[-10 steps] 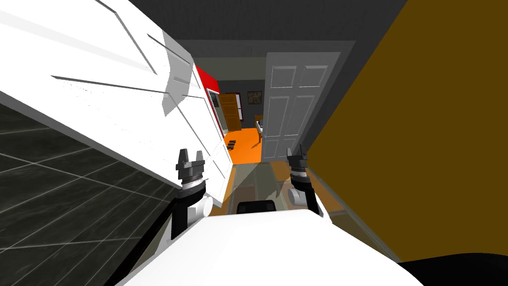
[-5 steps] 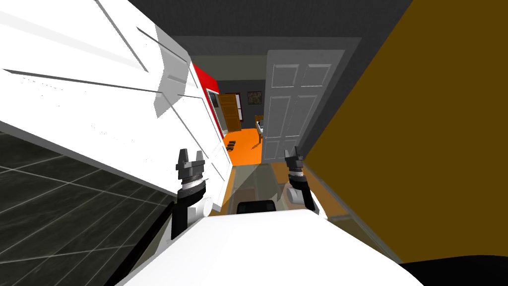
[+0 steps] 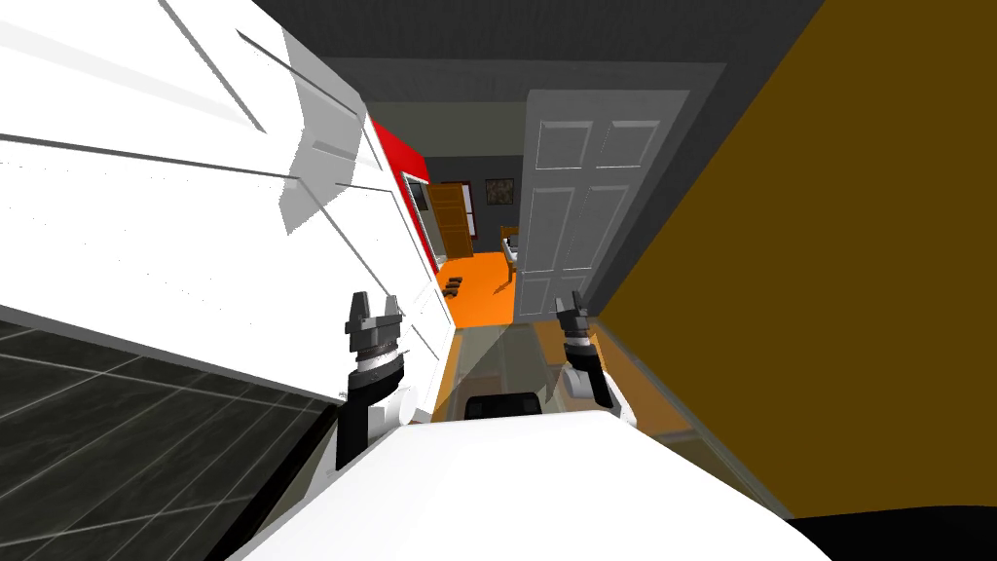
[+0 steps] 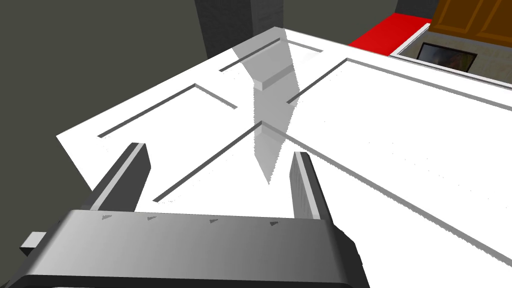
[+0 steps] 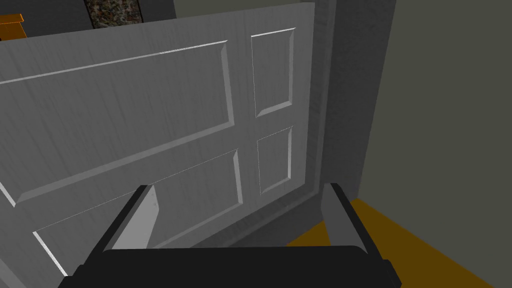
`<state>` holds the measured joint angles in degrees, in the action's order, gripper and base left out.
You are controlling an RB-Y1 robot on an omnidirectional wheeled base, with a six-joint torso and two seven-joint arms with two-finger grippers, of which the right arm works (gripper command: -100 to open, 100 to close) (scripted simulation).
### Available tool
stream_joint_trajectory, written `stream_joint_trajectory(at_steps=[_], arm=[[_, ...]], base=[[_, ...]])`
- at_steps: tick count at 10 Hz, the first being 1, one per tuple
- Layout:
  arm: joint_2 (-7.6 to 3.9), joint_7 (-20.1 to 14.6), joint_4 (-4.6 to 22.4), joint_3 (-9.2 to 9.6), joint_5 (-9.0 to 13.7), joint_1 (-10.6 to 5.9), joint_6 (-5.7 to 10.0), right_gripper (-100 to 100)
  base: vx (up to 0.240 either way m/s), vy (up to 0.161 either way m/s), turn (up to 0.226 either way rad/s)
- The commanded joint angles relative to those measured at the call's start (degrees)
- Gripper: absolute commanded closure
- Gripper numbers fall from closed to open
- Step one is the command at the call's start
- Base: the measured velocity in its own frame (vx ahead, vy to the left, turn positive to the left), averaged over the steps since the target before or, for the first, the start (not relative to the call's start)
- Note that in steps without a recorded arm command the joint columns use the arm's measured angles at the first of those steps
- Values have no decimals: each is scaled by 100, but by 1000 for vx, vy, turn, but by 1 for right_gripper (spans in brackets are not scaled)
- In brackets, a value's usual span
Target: Pull the door open
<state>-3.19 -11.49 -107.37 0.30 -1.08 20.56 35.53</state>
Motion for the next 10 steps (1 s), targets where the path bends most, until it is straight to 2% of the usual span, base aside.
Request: stream_joint_trajectory(at_steps=[1,10], arm=[[-34,-20,249,-36,-48,-104,35,-100],[-222,-146,1688,-244,-317,-649,306,-100]], base=[[104,-2,-3],[97,7,-3]])
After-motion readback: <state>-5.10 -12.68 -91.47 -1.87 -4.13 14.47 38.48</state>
